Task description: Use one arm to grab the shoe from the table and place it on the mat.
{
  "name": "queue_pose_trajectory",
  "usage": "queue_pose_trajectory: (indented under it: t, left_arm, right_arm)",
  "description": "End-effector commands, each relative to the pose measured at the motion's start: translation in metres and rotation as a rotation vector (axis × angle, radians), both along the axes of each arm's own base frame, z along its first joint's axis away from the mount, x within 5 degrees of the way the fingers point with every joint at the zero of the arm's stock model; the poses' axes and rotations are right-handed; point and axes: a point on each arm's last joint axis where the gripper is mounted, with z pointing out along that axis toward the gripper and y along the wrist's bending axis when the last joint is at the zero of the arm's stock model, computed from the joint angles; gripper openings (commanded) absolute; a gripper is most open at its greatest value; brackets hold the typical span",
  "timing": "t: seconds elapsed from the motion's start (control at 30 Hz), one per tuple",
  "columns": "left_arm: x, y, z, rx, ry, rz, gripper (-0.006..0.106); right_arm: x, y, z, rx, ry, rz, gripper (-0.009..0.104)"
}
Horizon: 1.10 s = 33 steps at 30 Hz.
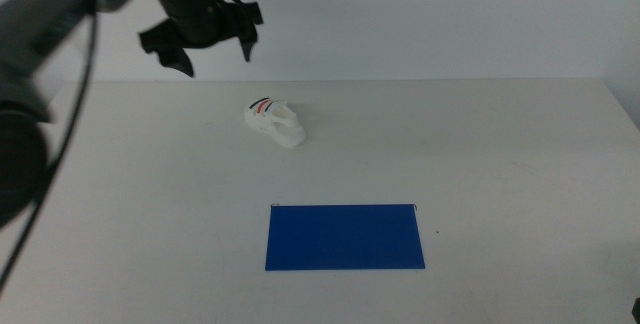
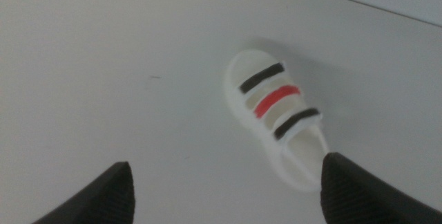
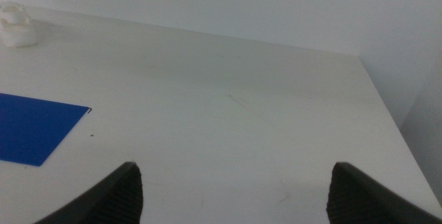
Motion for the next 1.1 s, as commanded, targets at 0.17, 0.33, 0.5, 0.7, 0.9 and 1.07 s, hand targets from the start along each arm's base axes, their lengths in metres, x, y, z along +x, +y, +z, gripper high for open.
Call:
queue_pose_trajectory:
  t: [0.17,0.33,0.5,0.7,0.9,1.07]
  left_arm:
    - [0.02,-0.029,0.002,-0.1,-0.043,0.065,0.091]
    - [0.032,-0.036,-0.023,-0.141,-0.008,0.112,0.091]
    - [0.043,-0.043,-0.047,-0.196,-0.007,0.12,0.091]
    - [0.052,-0.049,-0.063,-0.257,-0.027,0.132,0.091]
    - [0.057,-0.052,-0.081,-0.277,-0.013,0.148,0.091]
    - [0.058,-0.052,-0.086,-0.279,-0.002,0.162,0.089]
  right_arm:
    - [0.001,0.0,0.005,-0.016,-0.065,0.005,0.078]
    - [0.001,0.0,0.005,-0.016,-0.065,0.005,0.078]
    - [0.001,0.0,0.005,-0.016,-0.065,0.005,0.078]
    - [0.001,0.0,0.005,-0.016,-0.065,0.005,0.078]
    - [0.001,0.0,0.005,-0.016,-0.065,0.005,0.078]
    - [0.001,0.0,0.005,-0.016,-0.065,0.005,0.078]
